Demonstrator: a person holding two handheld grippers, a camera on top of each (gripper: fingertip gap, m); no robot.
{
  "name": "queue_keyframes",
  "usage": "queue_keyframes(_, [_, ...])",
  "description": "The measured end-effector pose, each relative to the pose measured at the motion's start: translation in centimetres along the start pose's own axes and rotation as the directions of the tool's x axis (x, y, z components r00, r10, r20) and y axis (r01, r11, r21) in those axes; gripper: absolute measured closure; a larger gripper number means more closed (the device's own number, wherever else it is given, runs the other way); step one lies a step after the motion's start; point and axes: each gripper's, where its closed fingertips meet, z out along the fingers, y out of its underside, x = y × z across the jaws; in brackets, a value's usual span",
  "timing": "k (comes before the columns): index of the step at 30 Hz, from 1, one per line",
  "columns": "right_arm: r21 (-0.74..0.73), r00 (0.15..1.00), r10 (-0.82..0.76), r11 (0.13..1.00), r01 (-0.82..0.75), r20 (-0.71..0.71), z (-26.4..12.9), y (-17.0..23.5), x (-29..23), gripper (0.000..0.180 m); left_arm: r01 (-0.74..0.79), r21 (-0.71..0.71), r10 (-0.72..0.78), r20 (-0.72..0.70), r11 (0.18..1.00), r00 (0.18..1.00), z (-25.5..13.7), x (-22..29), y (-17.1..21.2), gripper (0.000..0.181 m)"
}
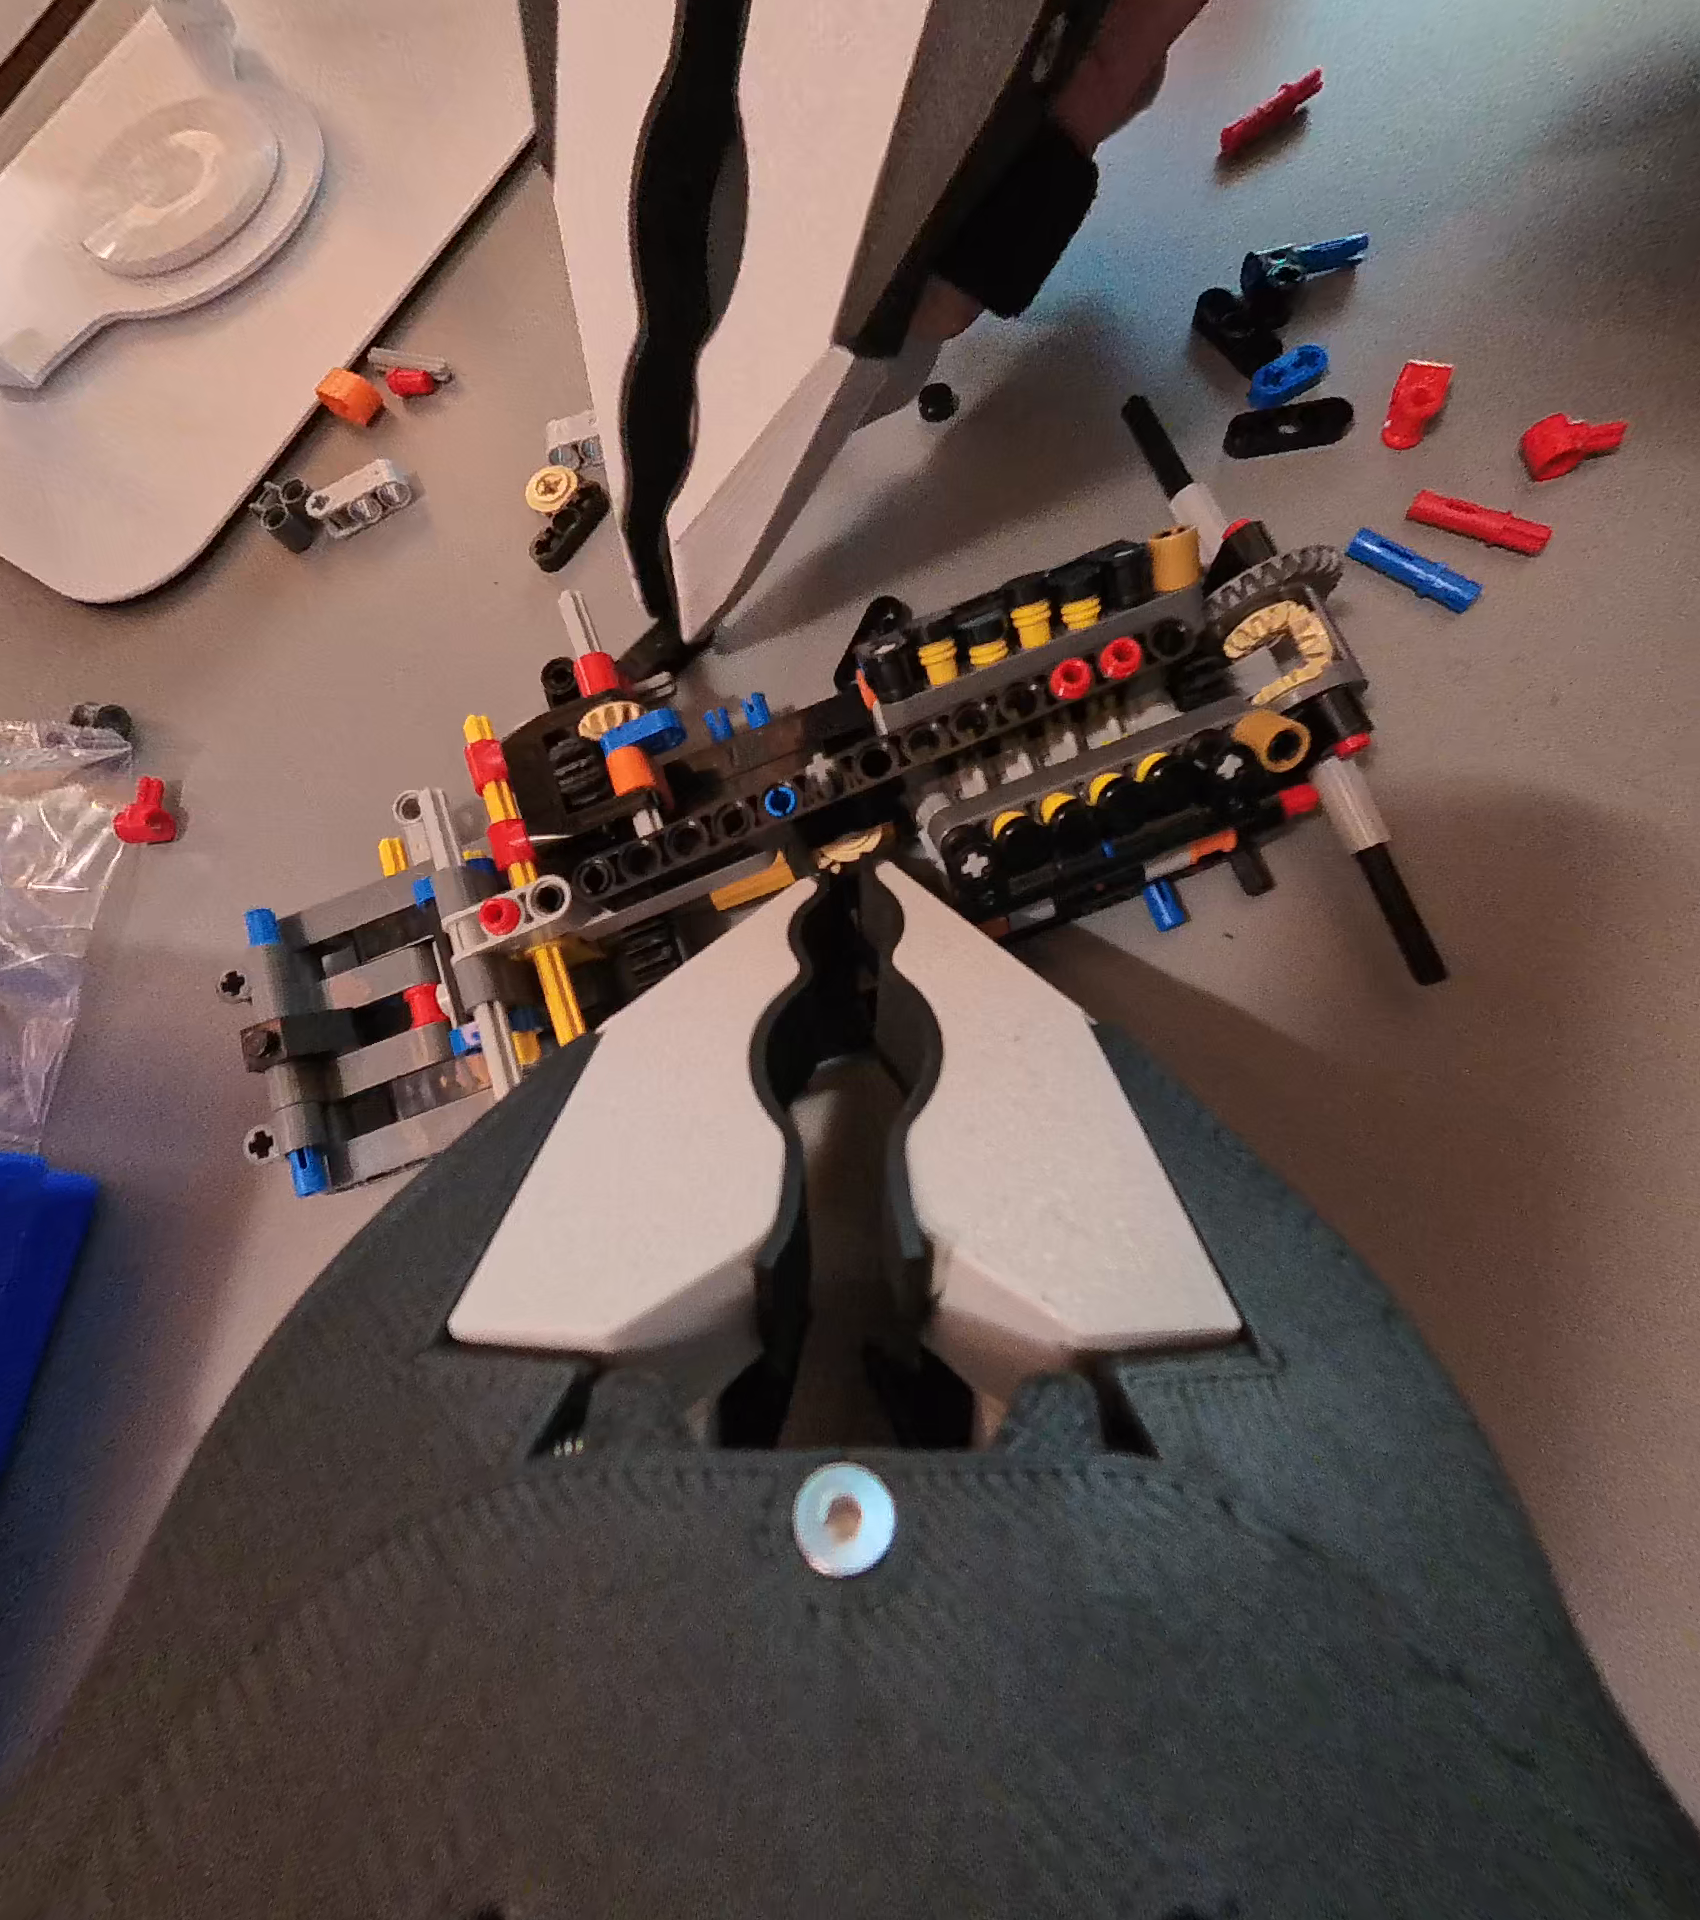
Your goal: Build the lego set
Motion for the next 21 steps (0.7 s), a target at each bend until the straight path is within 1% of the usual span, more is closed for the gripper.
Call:
queue_keyframes(1, [0.001, 1.000, 0.016, 1.000, -0.016, 0.018, 0.0, 0.0, -0.2, 0.176, 0.000, 0.000, 0.000, 0.001, 1.000, 1.000, 0.0, 0.0, 0.0, 0.178])
queue_keyframes(3, [0.017, 0.996, 0.071, 0.997, -0.072, 0.049, -0.2, -0.2, -0.4, 0.180, 0.001, 0.000, -0.001, 0.001, 1.000, 1.000, 0.0, 0.0, 0.0, 0.178])
queue_keyframes(5, [0.018, 0.985, 0.139, 0.990, -0.142, 0.099, -0.3, -0.1, -0.9, 0.180, 0.003, 0.000, -0.003, 0.003, 1.000, 1.000, 0.0, 0.0, 0.0, 0.179])
queue_keyframes(8, [0.019, 0.979, 0.176, 0.984, -0.178, 0.104, -0.2, 0.1, -1.4, 0.180, 0.004, -0.001, -0.004, 0.004, 1.000, 1.000, 0.0, 0.0, 0.0, 0.179])
queue_keyframes(10, [0.026, 0.983, 0.171, 0.985, -0.173, 0.068, -0.4, 0.0, -1.0, 0.180, 0.004, -0.001, -0.004, 0.004, 1.000, 1.000, 0.0, 0.0, 0.0, 0.179])
queue_keyframes(11, [0.028, 0.986, 0.158, 0.987, -0.159, 0.057, -0.5, 0.0, -1.0, 0.177, 0.003, -0.001, -0.003, 0.004, 1.000, 1.000, 0.0, 0.0, 0.0, 0.179])
queue_keyframes(13, [0.044, 0.994, 0.093, 0.994, -0.096, 0.060, -0.7, -0.4, -1.5, 0.172, 0.003, -0.001, -0.003, 0.004, 1.000, 1.000, 0.0, 0.0, 0.0, 0.179])
queue_keyframes(15, [0.014, 0.999, 0.024, 1.000, -0.025, 0.033, -0.5, 0.0, -1.4, 0.167, 0.003, -0.001, -0.003, 0.004, 1.000, 1.000, 0.0, 0.0, 0.0, 0.179])
queue_keyframes(17, [-0.018, 0.999, 0.020, 1.000, -0.019, 0.033, -0.1, 0.6, -1.2, 0.170, 0.003, -0.001, -0.003, 0.005, 1.000, 1.000, 0.0, 0.0, 0.0, 0.179])
queue_keyframes(19, [-0.012, 0.998, 0.039, 0.999, -0.039, 0.054, 0.1, 0.5, -1.4, 0.179, 0.003, -0.001, -0.003, 0.005, 1.000, 1.000, 0.0, 0.0, 0.0, 0.179])
queue_keyframes(21, [-0.001, 0.994, 0.075, 0.997, -0.075, 0.076, 0.2, 0.4, -1.7, 0.180, 0.004, -0.001, -0.004, 0.006, 1.000, 1.000, 0.0, 0.0, 0.0, 0.179])
